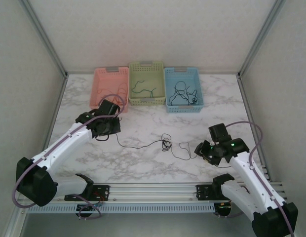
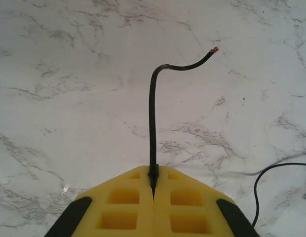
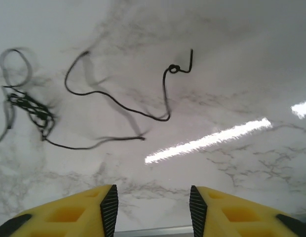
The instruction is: Untangle the cables
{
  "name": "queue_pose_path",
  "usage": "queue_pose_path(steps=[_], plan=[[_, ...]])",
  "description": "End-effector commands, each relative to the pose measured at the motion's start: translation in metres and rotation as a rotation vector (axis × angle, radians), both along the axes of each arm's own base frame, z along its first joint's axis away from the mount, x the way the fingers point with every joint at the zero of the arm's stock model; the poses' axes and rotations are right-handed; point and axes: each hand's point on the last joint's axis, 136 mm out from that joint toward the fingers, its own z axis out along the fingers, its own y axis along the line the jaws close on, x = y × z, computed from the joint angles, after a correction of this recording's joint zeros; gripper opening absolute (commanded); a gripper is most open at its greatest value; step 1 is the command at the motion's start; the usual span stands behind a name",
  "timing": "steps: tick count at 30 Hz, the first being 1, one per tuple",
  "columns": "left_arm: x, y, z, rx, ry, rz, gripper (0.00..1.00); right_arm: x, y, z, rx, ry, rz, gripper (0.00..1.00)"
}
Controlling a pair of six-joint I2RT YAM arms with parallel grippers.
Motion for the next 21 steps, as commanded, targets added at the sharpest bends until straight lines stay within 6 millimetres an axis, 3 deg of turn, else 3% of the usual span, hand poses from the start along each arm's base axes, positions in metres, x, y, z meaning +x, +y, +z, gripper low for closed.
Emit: queue_pose_path(steps=[1, 4, 13, 16, 21], plan=[[-0.001, -0.002, 0.008, -0.004, -0.009, -0.021, 0.00, 0.050, 0.031, 0.058, 0.134, -0.301, 0.097, 0.43], [-0.002, 0.000, 0.011, 0.000, -0.018, -0.024, 0.00, 0.076, 0.061, 0.063, 0.193, -0.310, 0.221, 0.43], [-0.003, 0.002, 0.002, 0.014, 0.005, -0.019, 0.00, 0.119, 0.140, 0.007, 0.088, -0.168, 0.636, 0.43], [-0.002, 0.004, 0.001, 0.027, 0.007, -0.013, 0.00, 0.123, 0.148, -0.020, 0.019, -0.105, 0.710, 0.42], [-0.002, 0.006, -0.004, 0.044, 0.015, -0.007, 0.00, 0.127, 0.152, -0.046, -0.009, -0.072, 0.744, 0.42]])
